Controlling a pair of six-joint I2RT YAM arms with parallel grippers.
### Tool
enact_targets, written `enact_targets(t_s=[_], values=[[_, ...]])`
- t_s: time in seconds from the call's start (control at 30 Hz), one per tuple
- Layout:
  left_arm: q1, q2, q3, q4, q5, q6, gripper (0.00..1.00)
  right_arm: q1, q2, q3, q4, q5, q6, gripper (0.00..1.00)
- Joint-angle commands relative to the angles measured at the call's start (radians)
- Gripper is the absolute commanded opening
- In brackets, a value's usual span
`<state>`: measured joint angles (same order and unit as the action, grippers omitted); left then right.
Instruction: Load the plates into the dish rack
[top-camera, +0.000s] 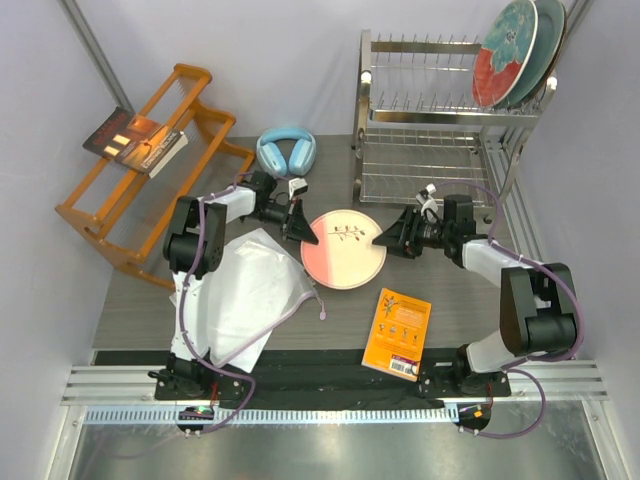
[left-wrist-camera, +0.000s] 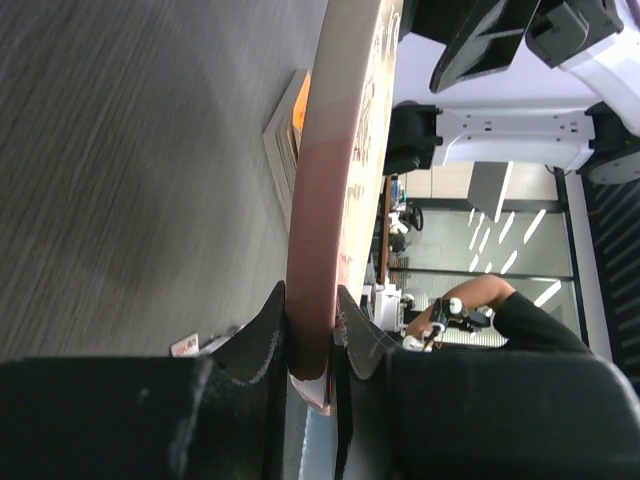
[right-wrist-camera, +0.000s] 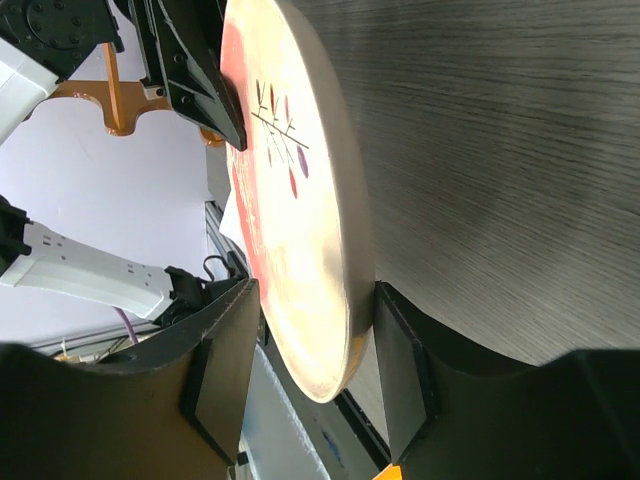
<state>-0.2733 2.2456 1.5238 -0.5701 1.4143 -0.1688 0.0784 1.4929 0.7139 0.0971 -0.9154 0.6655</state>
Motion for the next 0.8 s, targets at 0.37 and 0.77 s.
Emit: enact_targets(t_s=[0.37, 0.77], values=[[-0.006, -0.034, 0.029, -0.232, 0.221, 0.176, 0.00, 0.024, 0.096, 0.004, 0.121, 0.003, 0.048, 0.56], [-0.015, -0.029, 0.032, -0.232, 0.230, 0.175, 0.00, 0.049, 0.148, 0.002, 0.168, -0.028, 0.075, 0.45]])
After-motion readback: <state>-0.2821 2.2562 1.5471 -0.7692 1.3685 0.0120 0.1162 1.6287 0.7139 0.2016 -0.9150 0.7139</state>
